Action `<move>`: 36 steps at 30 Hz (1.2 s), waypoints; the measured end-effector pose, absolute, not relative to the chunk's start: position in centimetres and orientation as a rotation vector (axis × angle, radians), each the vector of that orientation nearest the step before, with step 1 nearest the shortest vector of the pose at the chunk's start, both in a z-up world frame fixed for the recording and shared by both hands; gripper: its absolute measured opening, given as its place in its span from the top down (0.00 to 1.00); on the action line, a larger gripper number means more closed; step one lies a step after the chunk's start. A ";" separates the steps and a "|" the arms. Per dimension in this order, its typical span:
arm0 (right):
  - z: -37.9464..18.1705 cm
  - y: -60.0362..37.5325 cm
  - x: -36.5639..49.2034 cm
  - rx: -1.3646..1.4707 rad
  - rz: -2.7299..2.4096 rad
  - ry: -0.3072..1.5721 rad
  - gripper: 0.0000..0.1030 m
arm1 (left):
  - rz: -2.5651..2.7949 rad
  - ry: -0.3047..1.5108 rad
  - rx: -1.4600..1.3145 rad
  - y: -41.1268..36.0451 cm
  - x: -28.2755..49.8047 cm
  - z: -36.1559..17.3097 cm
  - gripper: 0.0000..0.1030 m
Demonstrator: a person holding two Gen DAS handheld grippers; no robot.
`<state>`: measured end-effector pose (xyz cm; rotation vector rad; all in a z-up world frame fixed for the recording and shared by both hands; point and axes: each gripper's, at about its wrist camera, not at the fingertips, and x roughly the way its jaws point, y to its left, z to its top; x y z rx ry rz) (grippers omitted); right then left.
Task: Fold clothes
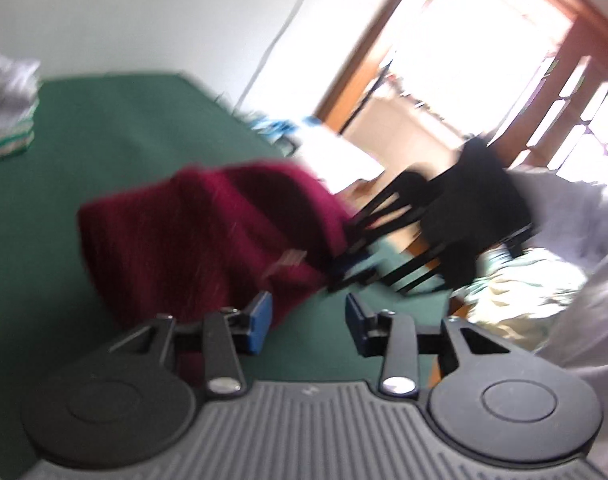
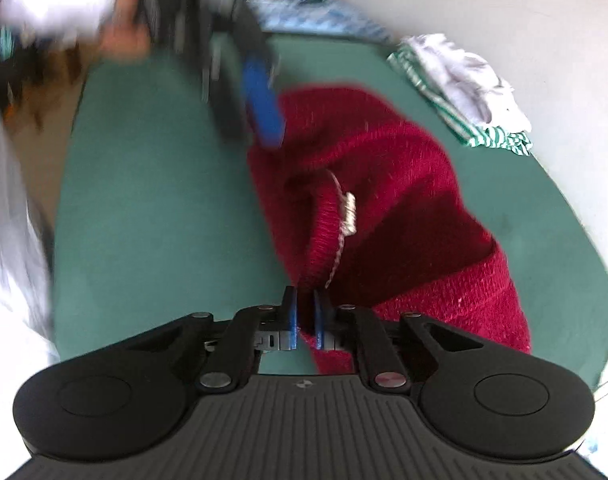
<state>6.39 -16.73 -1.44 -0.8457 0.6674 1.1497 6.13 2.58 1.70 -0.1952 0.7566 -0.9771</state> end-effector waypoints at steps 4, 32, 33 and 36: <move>-3.2 -16.3 6.4 -0.858 1.139 0.659 0.91 | -1.073 0.691 -0.199 -0.4 7.8 2.6 0.32; -2.4 -27.1 9.8 0.041 0.662 0.731 0.86 | -1.095 0.831 -0.223 -2.1 8.3 -5.5 0.29; -2.9 -27.4 10.1 0.073 0.660 0.724 0.86 | -1.097 0.827 -0.225 -2.0 8.2 -5.6 0.29; -3.3 -27.9 11.3 0.139 0.671 0.731 0.86 | -1.082 0.865 -0.239 -1.8 8.3 -4.8 0.31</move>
